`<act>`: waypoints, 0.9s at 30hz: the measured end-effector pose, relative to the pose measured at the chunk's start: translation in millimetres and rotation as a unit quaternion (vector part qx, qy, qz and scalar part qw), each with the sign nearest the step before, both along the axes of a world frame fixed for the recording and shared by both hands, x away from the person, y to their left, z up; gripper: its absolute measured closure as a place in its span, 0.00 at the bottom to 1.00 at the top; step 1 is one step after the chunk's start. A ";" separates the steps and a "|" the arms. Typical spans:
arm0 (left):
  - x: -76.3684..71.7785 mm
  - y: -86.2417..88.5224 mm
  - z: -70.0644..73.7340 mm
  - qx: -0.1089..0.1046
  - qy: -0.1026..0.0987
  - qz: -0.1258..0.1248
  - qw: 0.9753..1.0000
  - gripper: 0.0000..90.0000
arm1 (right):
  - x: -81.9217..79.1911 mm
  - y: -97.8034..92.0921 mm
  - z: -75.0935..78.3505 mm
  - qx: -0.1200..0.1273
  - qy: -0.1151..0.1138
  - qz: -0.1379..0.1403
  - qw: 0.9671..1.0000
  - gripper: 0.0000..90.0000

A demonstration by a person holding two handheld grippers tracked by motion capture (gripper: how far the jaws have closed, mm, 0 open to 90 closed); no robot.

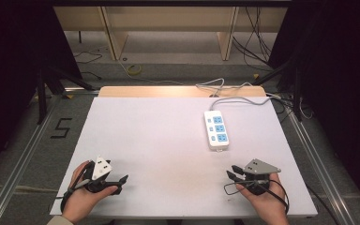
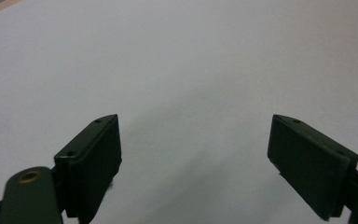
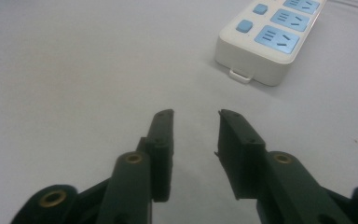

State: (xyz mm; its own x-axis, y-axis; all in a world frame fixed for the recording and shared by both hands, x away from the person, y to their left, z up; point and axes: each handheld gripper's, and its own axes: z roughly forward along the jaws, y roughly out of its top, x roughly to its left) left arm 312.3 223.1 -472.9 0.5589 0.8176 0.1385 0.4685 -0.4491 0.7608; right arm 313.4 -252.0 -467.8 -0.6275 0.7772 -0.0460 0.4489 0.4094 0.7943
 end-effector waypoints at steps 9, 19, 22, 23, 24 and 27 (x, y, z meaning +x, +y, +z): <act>-1.2 -4.8 0.0 -0.006 -0.001 -0.009 1.000 0.19 | -1.1 0.2 1.7 -0.010 0.000 -0.005 1.000 0.90; -0.5 -4.9 -0.8 -0.001 0.003 -0.011 1.000 0.19 | -0.9 -0.4 2.2 -0.010 -0.002 -0.009 1.000 0.94; -0.8 -5.7 -0.8 -0.001 0.003 -0.012 1.000 0.19 | -1.0 -0.6 3.3 -0.016 -0.003 -0.006 1.000 1.00; -0.9 -6.2 -0.7 -0.002 0.003 -0.012 1.000 0.19 | -1.2 -0.3 3.7 -0.017 -0.003 -0.007 1.000 1.00; -1.0 -6.6 -0.9 -0.004 0.002 -0.011 1.000 0.19 | -1.2 -0.3 3.7 -0.017 -0.003 -0.007 1.000 1.00; -0.9 -6.9 -1.2 -0.002 0.002 -0.013 1.000 0.19 | -1.4 0.6 5.2 -0.019 -0.003 -0.008 1.000 1.00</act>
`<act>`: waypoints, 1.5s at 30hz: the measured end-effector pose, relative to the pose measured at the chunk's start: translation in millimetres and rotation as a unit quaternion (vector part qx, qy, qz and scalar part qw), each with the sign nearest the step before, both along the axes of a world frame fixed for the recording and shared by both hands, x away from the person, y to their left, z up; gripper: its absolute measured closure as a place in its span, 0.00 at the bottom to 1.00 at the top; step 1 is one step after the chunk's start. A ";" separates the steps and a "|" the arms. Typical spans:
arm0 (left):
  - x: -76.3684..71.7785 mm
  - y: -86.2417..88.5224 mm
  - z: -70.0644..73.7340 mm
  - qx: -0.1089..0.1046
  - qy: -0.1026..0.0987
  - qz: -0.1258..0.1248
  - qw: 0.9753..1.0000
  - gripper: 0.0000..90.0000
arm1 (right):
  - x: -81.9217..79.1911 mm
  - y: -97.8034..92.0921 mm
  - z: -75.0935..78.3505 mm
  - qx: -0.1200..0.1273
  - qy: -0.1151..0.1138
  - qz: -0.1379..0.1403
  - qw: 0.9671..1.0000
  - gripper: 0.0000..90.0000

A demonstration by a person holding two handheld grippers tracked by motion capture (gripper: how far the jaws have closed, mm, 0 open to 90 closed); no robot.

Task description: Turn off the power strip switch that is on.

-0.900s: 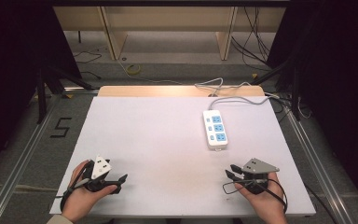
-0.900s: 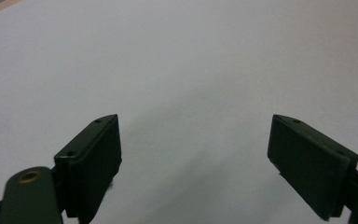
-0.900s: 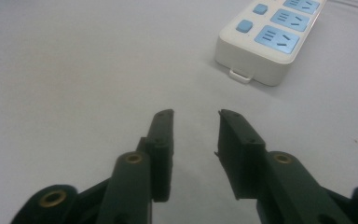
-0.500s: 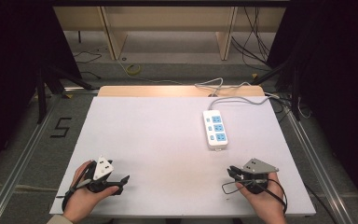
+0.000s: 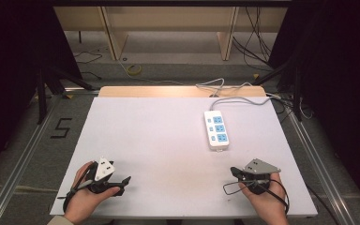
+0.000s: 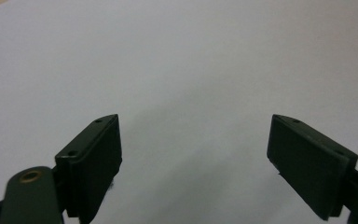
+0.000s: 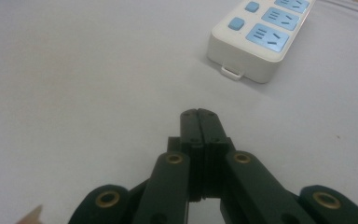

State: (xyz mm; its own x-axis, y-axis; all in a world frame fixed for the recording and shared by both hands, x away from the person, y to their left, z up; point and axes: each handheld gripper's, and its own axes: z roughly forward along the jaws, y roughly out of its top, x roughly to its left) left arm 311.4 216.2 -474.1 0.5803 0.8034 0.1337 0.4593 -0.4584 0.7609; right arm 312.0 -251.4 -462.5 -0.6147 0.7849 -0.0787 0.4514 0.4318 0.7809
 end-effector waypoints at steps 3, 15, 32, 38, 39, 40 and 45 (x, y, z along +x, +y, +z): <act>0.2 0.0 -0.2 0.001 -0.001 0.000 1.000 0.20 | 0.3 1.9 0.8 -0.004 -0.002 0.001 1.000 1.00; 1.2 -0.2 -0.7 -0.002 0.003 0.000 1.000 0.20 | 8.3 3.0 5.9 -0.014 -0.022 -0.007 1.000 1.00; 1.2 -2.5 -1.3 -0.003 0.002 0.000 1.000 0.20 | 21.9 5.9 10.7 -0.017 -0.014 -0.018 1.000 1.00; 1.7 -1.9 -1.0 -0.002 0.003 -0.001 1.000 0.20 | 26.8 10.4 13.6 -0.017 -0.014 -0.020 1.000 1.00; 1.6 -2.0 -1.1 -0.003 0.002 -0.001 1.000 0.20 | 27.7 10.9 14.0 -0.017 -0.014 -0.020 1.000 1.00; 1.5 -2.0 -0.9 -0.001 0.002 -0.002 1.000 0.20 | 27.7 10.9 14.0 -0.017 -0.014 -0.020 1.000 1.00; 0.9 -3.3 -1.0 -0.002 0.002 -0.002 1.000 0.20 | 32.7 12.9 15.7 -0.017 -0.009 -0.023 1.000 1.00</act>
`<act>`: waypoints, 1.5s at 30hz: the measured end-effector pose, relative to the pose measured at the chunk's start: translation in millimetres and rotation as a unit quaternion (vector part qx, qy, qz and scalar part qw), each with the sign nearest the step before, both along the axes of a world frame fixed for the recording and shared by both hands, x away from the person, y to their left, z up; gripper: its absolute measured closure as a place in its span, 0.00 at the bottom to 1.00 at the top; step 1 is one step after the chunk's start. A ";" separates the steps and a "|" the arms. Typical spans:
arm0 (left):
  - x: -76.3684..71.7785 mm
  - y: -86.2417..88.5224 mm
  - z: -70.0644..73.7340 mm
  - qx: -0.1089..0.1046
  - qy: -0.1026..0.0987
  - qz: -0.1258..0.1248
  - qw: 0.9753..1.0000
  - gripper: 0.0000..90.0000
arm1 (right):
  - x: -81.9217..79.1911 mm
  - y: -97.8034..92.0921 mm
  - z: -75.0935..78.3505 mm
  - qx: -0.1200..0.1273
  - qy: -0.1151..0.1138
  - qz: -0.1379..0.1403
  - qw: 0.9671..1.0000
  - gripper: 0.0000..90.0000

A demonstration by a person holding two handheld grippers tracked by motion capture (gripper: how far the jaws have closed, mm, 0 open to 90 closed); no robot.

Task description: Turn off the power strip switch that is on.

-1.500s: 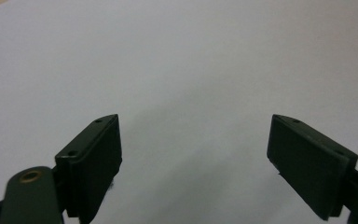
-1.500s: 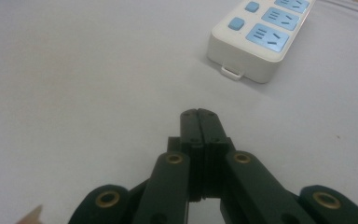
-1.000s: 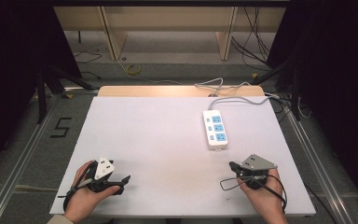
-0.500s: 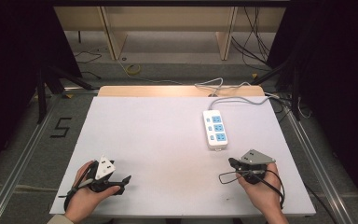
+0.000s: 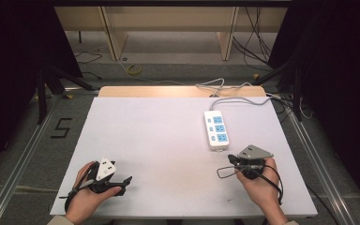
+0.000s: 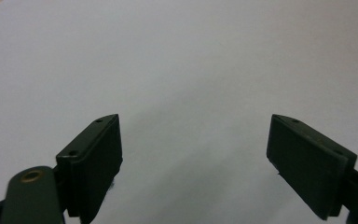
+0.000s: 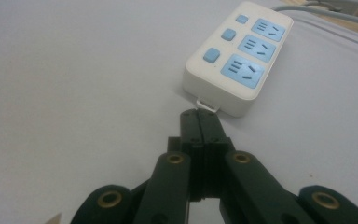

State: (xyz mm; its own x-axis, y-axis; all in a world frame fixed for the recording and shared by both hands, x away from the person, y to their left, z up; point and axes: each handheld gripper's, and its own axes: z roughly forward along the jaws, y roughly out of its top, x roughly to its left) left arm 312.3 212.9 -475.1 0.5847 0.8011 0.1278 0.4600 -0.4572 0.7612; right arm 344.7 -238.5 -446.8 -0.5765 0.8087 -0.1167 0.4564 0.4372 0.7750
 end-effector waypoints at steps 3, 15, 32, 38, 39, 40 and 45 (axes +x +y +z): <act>-0.2 -0.6 0.0 0.002 -0.001 -0.002 1.000 0.20 | 4.4 0.8 1.0 -0.001 0.002 -0.002 1.000 1.00; -0.4 -1.4 -0.6 0.002 0.000 -0.002 1.000 0.20 | 14.7 2.2 2.9 -0.006 0.007 -0.010 1.000 1.00; -0.4 -1.4 -1.1 0.001 0.002 -0.002 1.000 0.20 | 31.4 9.0 5.4 -0.018 0.019 -0.009 1.000 1.00; -0.2 -1.3 -1.3 0.001 0.002 -0.002 1.000 0.20 | 35.5 10.2 5.5 -0.018 0.026 -0.009 0.999 1.00; -0.2 -1.3 -1.3 0.001 0.002 -0.002 1.000 0.20 | 37.2 10.8 6.2 -0.020 0.027 -0.011 0.999 1.00; -0.3 -1.3 -1.3 0.001 0.002 -0.002 1.000 0.20 | 38.0 11.2 6.7 -0.019 0.027 -0.011 0.999 1.00; -0.3 -1.6 -1.3 0.002 0.002 -0.003 1.000 0.20 | 41.3 12.9 8.9 -0.022 0.026 -0.012 0.999 1.00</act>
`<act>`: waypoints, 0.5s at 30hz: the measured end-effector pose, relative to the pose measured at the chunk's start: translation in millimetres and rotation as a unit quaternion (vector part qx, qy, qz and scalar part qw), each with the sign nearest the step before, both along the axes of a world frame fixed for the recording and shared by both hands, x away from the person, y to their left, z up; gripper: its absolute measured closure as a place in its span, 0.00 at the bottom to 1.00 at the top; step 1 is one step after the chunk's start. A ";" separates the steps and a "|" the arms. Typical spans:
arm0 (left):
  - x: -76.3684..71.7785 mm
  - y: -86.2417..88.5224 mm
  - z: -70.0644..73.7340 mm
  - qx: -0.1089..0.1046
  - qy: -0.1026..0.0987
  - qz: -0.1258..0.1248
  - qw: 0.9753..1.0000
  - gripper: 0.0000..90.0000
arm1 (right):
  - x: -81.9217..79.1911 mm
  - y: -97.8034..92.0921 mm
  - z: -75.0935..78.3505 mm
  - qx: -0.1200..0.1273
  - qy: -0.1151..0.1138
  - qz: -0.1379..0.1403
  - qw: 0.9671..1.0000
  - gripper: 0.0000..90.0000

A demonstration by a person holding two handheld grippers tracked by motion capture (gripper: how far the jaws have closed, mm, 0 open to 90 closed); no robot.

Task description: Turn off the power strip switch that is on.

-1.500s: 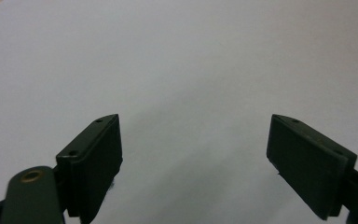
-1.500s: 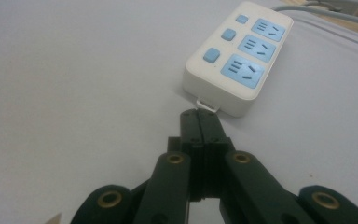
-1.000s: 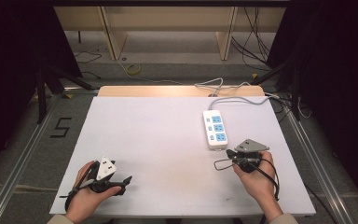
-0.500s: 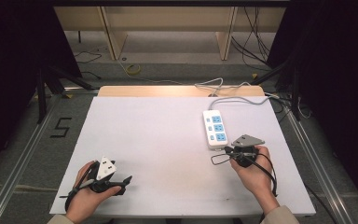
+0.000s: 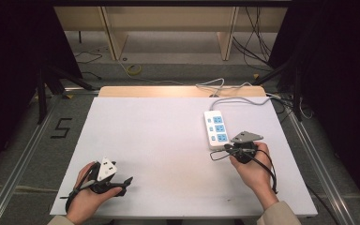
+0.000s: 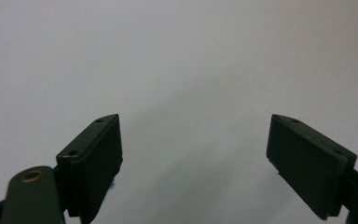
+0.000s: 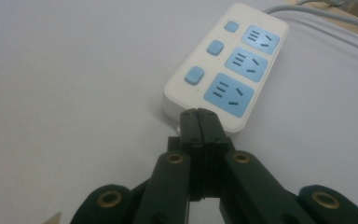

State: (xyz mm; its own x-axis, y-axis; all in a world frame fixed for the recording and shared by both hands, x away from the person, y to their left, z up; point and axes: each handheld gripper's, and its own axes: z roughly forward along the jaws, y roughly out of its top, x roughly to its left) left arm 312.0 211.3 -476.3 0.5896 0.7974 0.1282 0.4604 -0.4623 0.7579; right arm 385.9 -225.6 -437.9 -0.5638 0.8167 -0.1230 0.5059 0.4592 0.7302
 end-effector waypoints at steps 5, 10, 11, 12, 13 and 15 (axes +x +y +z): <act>0.1 -0.2 -0.1 0.000 0.000 -0.001 1.000 0.20 | 5.6 1.7 2.6 -0.001 0.003 0.000 1.000 1.00; 0.3 -0.7 -0.3 0.000 0.000 -0.001 1.000 0.20 | 10.1 4.4 3.5 -0.006 0.005 0.000 1.000 1.00; 0.3 -0.7 -0.3 0.000 0.000 -0.001 1.000 0.20 | 11.1 4.6 3.9 -0.007 0.005 0.001 1.000 1.00; 0.3 -0.7 -0.3 0.000 0.001 -0.001 1.000 0.20 | 12.1 5.0 4.0 -0.007 0.005 0.000 1.000 1.00; 0.3 -0.6 -0.3 0.000 0.001 -0.001 1.000 0.20 | 13.0 5.3 4.3 -0.008 0.005 0.000 1.000 1.00; 0.3 -0.7 -0.4 0.000 0.000 -0.001 1.000 0.20 | 14.0 5.5 4.7 -0.009 0.005 0.000 1.000 1.00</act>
